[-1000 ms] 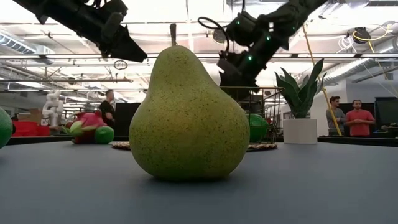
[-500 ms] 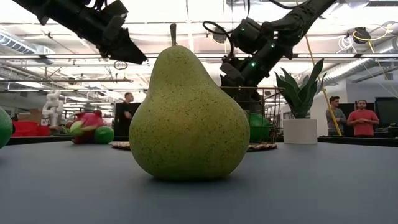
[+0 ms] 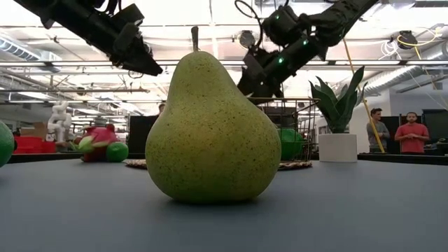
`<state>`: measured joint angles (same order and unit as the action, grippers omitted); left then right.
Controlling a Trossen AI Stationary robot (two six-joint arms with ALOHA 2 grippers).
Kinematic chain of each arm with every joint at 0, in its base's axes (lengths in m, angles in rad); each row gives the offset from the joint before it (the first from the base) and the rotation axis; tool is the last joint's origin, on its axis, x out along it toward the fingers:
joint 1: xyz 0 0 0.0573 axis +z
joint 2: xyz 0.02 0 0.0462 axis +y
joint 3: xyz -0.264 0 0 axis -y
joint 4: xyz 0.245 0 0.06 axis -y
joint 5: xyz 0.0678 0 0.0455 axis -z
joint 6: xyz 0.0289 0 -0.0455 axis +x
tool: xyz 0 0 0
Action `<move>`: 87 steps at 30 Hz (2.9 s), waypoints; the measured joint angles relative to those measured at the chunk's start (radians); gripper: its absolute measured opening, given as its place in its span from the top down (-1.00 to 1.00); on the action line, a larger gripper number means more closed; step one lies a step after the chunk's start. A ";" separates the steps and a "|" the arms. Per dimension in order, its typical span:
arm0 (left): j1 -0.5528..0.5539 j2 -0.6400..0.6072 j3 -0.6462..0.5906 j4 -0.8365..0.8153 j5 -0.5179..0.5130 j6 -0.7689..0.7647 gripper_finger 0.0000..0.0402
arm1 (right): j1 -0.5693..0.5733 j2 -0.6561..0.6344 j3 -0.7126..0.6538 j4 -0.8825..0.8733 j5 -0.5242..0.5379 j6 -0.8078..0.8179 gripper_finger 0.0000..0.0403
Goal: Build produce basket
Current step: Put the green pear into the wire basket
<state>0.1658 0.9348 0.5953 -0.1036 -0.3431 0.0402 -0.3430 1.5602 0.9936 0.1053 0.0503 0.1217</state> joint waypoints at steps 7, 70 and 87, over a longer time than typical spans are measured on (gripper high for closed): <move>0.022 0.000 0.000 -0.015 -0.001 0.000 -0.16 | 0.064 -0.113 0.000 0.003 0.001 -0.003 -0.77; 0.017 0.015 0.001 0.022 0.001 -0.053 -0.16 | 0.585 0.424 0.055 0.645 -0.578 0.068 0.24; 0.017 0.106 0.001 0.043 0.001 -0.042 -0.16 | 0.581 0.420 0.058 0.561 -0.580 -0.084 0.98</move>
<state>0.1825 1.0403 0.5964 -0.0604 -0.3420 -0.0021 0.2375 1.9799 1.0515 0.6662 -0.5297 0.0377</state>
